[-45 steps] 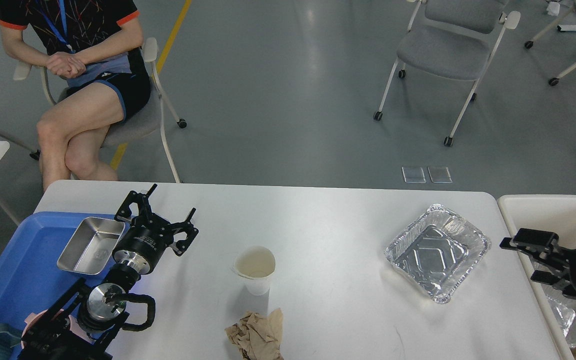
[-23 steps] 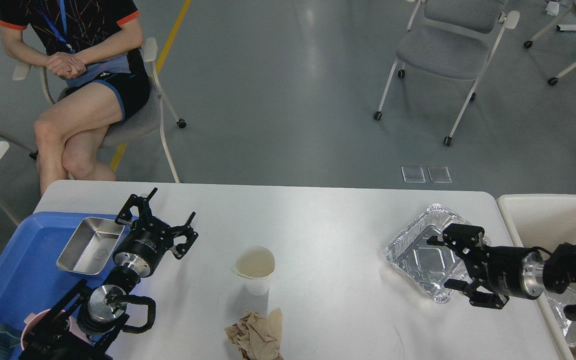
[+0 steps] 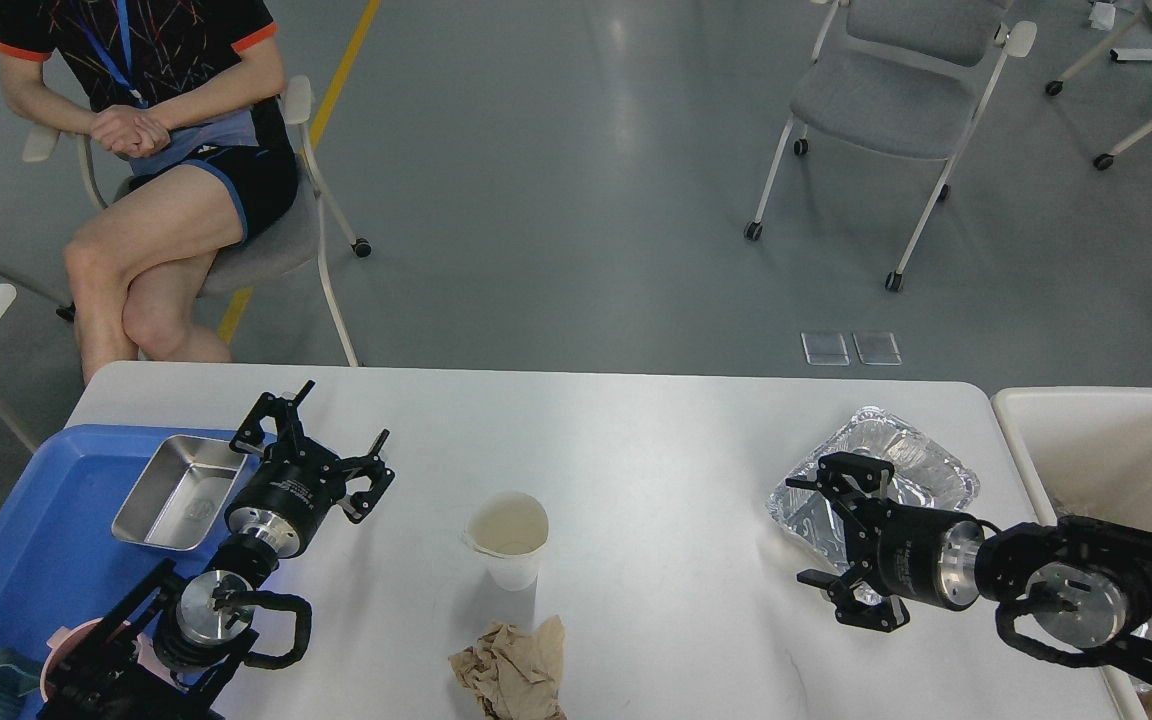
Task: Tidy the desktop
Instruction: 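Reach the right gripper to the foil tray edge and grasp it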
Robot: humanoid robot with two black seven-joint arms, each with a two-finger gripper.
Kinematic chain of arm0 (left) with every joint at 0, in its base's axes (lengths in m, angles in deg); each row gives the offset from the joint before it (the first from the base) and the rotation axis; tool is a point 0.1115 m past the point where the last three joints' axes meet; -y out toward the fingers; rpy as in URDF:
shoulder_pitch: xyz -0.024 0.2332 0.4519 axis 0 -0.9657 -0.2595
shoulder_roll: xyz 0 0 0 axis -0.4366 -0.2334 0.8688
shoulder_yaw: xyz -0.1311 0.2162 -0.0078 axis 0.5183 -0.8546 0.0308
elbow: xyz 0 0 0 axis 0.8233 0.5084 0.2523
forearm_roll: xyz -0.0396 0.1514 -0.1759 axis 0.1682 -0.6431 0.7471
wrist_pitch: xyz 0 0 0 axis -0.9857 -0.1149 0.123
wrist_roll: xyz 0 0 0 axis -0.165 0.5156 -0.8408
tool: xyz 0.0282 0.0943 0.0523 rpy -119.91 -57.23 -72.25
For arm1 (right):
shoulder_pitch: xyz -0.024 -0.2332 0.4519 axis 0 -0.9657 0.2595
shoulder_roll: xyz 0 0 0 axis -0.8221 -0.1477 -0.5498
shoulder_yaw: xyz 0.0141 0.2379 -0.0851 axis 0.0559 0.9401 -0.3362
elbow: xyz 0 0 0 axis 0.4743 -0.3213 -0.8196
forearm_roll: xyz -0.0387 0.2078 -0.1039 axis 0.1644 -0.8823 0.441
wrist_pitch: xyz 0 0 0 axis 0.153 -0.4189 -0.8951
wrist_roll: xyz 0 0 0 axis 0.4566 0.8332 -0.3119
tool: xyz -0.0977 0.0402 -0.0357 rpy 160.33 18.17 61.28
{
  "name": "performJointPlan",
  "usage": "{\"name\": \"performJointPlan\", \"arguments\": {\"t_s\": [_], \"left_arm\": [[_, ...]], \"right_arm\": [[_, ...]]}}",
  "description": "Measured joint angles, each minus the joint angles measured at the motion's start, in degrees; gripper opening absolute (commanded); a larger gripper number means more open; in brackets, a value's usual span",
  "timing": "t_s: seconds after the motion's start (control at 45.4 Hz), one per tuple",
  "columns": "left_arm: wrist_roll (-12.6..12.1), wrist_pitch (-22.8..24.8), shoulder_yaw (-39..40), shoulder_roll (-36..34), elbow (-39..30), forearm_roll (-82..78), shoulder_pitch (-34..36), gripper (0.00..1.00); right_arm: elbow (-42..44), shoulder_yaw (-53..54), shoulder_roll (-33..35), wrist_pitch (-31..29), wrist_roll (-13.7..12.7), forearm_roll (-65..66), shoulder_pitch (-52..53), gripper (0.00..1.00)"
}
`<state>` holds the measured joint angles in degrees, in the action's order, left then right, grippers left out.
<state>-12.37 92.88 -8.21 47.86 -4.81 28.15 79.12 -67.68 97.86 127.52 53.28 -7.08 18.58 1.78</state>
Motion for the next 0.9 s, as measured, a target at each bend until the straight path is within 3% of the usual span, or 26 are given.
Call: {"name": "performJointPlan", "arguments": {"t_s": [0.198,0.44,0.55,0.638,0.727,0.749,0.903], "left_arm": [[0.04,-0.42,-0.07,0.09,0.01,-0.1,0.0,0.97],[0.04,-0.45,-0.07,-0.05,0.01,-0.19,-0.56,0.97],[0.04,-0.45,-0.07,0.0,0.01,-0.19,-0.99,0.97],[0.04,-0.45,-0.07,0.01,0.01,-0.19,-1.22,0.97],[0.09,-0.45,-0.07,0.04,0.01,-0.19,-1.28,0.97],[0.09,-0.45,-0.07,0.06,0.01,-0.19,-1.29,0.97],[0.09,-0.45,-0.07,0.1,0.01,-0.19,-1.5,0.97]], "right_arm": [[5.23,0.05,-5.46,6.41,-0.06,-6.81,-1.66,1.0],[9.89,0.62,-8.53,10.25,0.35,-6.92,-2.4,0.97],[11.8,0.47,-9.25,10.92,0.61,-6.21,-2.62,0.82],[12.7,0.19,-9.3,11.12,0.74,-4.96,-2.83,0.6],[13.01,-0.03,-9.31,11.24,0.79,-2.41,-2.94,0.48],[13.04,-0.05,-9.31,11.26,0.8,-1.69,-2.96,0.4],[13.04,-0.09,-9.34,11.27,0.89,1.51,-3.06,0.16]]}}
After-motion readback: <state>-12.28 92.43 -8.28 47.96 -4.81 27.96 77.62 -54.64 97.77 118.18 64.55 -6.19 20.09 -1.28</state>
